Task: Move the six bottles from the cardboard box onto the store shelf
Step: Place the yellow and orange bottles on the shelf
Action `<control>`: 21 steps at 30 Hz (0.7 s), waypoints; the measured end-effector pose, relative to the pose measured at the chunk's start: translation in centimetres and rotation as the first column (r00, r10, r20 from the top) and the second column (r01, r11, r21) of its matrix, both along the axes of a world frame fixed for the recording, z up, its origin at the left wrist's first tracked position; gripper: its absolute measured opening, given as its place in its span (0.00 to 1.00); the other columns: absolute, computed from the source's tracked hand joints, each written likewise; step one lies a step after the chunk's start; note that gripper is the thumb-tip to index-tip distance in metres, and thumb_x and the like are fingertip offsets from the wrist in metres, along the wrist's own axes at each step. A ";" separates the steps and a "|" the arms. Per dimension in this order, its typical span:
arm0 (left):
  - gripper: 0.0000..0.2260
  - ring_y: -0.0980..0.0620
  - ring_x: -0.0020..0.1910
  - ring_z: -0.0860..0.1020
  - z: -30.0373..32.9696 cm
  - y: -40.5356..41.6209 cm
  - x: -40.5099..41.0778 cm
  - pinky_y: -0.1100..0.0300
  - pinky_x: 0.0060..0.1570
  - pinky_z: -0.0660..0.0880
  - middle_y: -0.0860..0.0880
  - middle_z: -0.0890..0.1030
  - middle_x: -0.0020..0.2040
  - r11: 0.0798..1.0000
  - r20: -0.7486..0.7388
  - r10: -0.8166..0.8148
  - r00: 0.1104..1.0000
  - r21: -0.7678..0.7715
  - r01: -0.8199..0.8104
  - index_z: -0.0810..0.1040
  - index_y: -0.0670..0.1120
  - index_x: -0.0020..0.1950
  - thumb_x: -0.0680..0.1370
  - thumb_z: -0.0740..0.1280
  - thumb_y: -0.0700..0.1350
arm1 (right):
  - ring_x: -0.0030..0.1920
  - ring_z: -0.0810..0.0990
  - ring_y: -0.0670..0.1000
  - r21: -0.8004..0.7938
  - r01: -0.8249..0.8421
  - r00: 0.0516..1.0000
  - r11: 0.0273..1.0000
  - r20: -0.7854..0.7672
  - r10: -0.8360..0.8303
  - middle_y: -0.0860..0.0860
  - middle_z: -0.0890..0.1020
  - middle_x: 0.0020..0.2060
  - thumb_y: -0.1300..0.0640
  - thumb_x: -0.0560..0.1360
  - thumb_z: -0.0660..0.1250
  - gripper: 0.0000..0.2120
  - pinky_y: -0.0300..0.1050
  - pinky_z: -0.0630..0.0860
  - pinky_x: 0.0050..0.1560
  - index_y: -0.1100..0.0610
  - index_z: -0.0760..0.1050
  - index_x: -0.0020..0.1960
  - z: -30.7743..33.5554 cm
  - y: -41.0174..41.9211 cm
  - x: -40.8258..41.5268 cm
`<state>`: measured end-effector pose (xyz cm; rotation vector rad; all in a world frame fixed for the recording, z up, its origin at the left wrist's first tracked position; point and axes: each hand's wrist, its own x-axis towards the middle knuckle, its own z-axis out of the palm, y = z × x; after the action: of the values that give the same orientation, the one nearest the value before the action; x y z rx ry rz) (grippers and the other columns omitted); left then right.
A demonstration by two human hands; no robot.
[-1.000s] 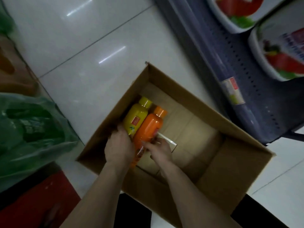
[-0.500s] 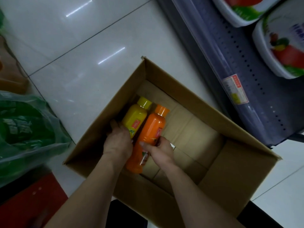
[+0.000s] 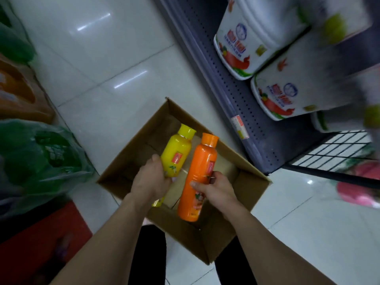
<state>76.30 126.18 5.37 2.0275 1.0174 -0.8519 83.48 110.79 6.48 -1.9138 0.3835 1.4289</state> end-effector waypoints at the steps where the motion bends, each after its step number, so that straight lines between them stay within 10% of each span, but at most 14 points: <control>1: 0.24 0.41 0.58 0.76 1.8 0.2 0.2 0.49 0.55 0.75 0.41 0.75 0.60 1.000 0.022 0.024 0.999 -0.016 -0.023 0.66 0.42 0.61 0.71 0.72 0.50 | 0.63 0.76 0.54 0.004 -0.017 1.000 1.000 0.013 0.017 0.52 0.77 0.63 0.53 0.68 0.75 0.30 0.58 0.69 0.68 0.53 0.68 0.67 2.0 0.2 0.3; 14: 0.23 0.43 0.51 0.78 30.0 5.0 2.4 0.54 0.47 0.75 0.45 0.79 0.56 0.989 0.247 0.142 0.959 -0.081 -0.126 0.69 0.47 0.58 0.70 0.72 0.54 | 0.57 0.81 0.53 0.101 -0.059 0.979 0.993 0.202 0.038 0.49 0.82 0.55 0.48 0.61 0.78 0.29 0.60 0.74 0.63 0.50 0.74 0.60 31.1 2.6 6.0; 21: 0.23 0.47 0.47 0.81 45.0 5.5 3.8 0.47 0.48 0.79 0.51 0.82 0.48 0.983 0.423 0.181 0.888 -0.116 -0.145 0.71 0.53 0.50 0.61 0.70 0.62 | 0.50 0.81 0.45 0.218 -0.113 0.940 0.969 0.339 0.033 0.43 0.82 0.50 0.54 0.65 0.77 0.18 0.45 0.78 0.53 0.44 0.73 0.50 47.1 2.3 8.0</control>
<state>80.14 131.72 50.40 1.9106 0.8660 -0.3226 91.50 113.11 53.57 -1.9418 -0.0192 1.1090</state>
